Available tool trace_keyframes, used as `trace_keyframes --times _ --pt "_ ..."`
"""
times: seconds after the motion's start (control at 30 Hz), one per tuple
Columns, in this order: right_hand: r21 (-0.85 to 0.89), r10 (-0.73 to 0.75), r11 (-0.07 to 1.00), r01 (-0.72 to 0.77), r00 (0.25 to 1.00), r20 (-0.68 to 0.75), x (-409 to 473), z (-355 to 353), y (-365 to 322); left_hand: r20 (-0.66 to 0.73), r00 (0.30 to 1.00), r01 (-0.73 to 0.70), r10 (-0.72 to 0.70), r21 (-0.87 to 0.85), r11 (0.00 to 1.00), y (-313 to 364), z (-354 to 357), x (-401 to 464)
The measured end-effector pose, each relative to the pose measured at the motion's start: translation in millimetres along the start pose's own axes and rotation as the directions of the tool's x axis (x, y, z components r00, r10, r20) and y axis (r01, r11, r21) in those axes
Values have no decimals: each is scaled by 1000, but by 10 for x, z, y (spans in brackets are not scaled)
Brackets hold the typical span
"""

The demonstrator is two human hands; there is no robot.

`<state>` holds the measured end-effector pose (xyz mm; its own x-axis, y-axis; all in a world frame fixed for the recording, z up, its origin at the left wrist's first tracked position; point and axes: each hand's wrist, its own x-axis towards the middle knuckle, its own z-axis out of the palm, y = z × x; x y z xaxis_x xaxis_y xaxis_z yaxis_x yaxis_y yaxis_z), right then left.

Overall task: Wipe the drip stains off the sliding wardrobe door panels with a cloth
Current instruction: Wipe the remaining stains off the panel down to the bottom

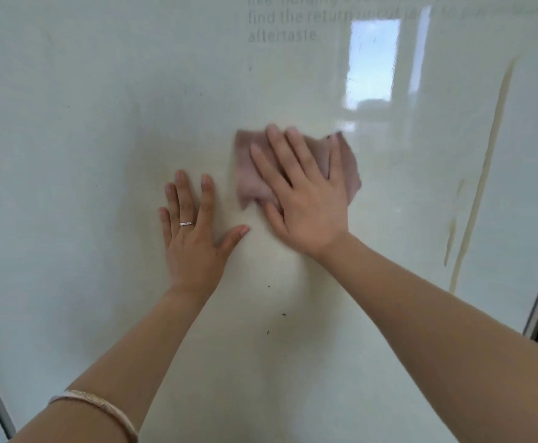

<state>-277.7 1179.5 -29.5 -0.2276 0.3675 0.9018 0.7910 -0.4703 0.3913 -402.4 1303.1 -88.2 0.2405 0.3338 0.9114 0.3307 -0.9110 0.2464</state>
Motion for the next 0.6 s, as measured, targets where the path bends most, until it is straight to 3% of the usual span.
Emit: trace_keyframes --times 0.1,0.17,0.3,0.33,0.43,0.5,0.6 --pt "20 -161 987 160 981 108 -580 -74 -46 28 1000 -1 1 -10 1000 20 -26 -6" --pt "-1 -202 979 203 975 88 -537 -99 93 20 1000 10 -10 -4 1000 31 -39 -2" --pt "-66 95 993 -99 994 -63 88 -86 285 30 999 21 -21 0 1000 16 -13 7" --pt "-73 128 989 -130 991 -42 96 -49 288 29 999 14 -14 4 1000 9 -4 7" --pt "-55 181 983 -173 950 253 -404 60 97 17 1000 3 -4 23 1000 0 10 8" --pt "-20 117 993 -117 935 335 -812 25 -13 21 1000 5 -6 43 999 22 -15 4" --pt "14 -43 999 41 972 232 -922 -119 140 7 998 -68 67 89 994 175 -54 68"
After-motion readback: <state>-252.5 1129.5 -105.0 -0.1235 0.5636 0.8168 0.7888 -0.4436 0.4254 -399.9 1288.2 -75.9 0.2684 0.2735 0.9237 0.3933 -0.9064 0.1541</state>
